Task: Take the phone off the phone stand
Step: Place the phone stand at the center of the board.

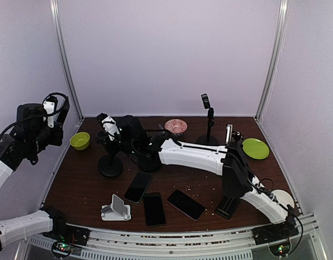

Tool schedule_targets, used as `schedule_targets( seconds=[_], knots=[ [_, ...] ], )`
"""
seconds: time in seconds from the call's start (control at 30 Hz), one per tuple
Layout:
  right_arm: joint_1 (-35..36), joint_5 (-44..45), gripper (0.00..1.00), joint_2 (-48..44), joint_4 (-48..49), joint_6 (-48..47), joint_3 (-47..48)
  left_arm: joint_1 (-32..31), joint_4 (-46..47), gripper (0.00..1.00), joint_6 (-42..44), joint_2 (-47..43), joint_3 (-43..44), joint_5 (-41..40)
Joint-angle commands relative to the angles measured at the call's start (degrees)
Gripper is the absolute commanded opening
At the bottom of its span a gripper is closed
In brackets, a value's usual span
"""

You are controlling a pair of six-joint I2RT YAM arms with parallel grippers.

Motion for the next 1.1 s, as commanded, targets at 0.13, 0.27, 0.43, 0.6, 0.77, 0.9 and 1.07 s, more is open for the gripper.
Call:
schedule_targets(
  seconds=[0.13,0.27,0.43,0.6,0.77,0.9,1.07],
  knots=[
    [-0.33,1.28,0.0,1.9,6.44,1.18,2.64,0.83,5.82,0.0,-0.75,0.54,0.54,-0.14],
    [-0.27,0.99,0.07,2.29,6.64,2.27,1.96,0.95,5.78,0.0,-0.81,0.59,0.49,0.06],
    [-0.12,0.07,0.22,2.48,7.9,3.4,1.99,0.96,5.79,0.0,-0.82,0.81,0.58,0.34],
    [0.09,-0.87,0.34,2.48,9.05,3.85,2.08,0.95,5.86,0.0,-0.81,0.59,0.51,0.31],
    [0.27,-0.99,0.42,2.42,9.06,3.82,2.08,1.0,5.79,0.0,-0.84,0.34,0.48,0.18],
    [0.34,-0.99,0.48,2.1,8.9,3.56,2.08,1.0,5.86,0.0,-0.71,0.37,0.47,0.05],
    [0.43,-1.05,0.54,1.0,8.54,3.12,1.46,0.99,5.8,0.0,-0.72,0.16,0.45,-0.11]
  ],
)
